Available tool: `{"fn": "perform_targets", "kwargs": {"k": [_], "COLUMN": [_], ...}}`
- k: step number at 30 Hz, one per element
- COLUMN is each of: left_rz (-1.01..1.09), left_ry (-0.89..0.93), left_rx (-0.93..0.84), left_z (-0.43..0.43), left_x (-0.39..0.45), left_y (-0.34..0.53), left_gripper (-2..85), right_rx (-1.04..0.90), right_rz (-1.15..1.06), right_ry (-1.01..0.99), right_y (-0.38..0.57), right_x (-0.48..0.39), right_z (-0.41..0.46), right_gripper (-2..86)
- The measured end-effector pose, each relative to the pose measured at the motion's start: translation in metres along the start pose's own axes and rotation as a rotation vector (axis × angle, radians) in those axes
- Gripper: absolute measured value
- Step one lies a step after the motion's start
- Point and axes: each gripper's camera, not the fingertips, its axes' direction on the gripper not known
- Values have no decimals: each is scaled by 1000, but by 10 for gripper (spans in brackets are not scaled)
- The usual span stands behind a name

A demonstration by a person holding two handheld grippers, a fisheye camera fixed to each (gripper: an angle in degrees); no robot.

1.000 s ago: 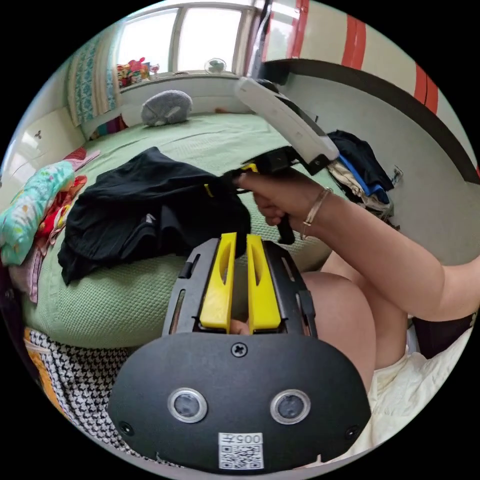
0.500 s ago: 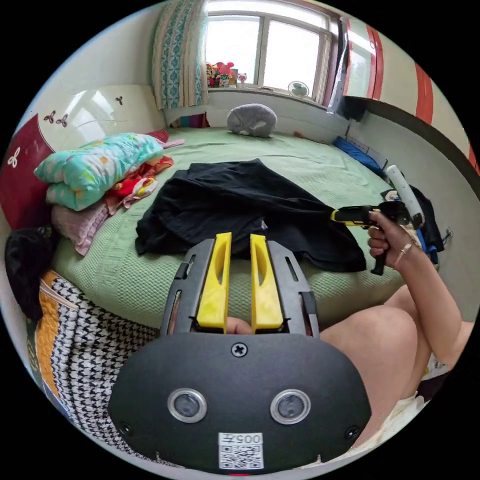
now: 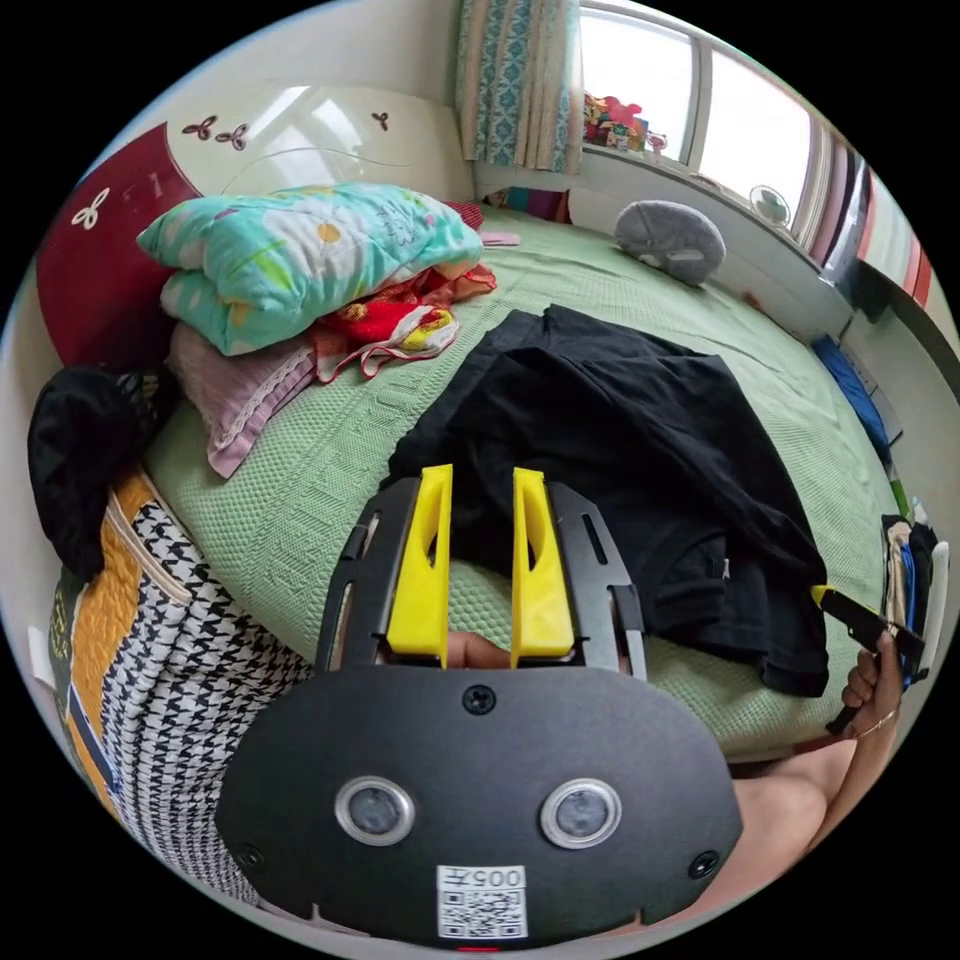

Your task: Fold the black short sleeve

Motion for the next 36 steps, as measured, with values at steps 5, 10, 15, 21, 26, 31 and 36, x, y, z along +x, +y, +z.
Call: {"fn": "perform_targets", "kwargs": {"k": [5,10,15,21,26,31,36], "left_rz": [14,-4,-55,12,22,-17,25], "left_ry": [27,10,78,-11,-10,21,-8], "left_rx": [-23,-52,-89,-67,-103,-107,-70], "left_z": [18,30,36,29,37,42,34], "left_x": [-3,-6,-10,-6,-12,-14,-6], "left_y": [-12,-19,-21,-21,-21,-20,-16], "left_gripper": [94,52,1,14,81,64,29], "right_rx": [-16,-18,-23,-16,-11,-10,-11], "right_rz": [-19,-34,-36,-47,-44,-62,-73], "right_ry": [27,53,60,61,35,35,46], "right_y": [-5,-7,-8,-5,-1,5,10], "right_x": [-9,-17,-22,-27,-26,-27,-31], "right_z": [5,8,12,15,16,20,24], "right_gripper": [45,44,44,47,46,45,45]}}
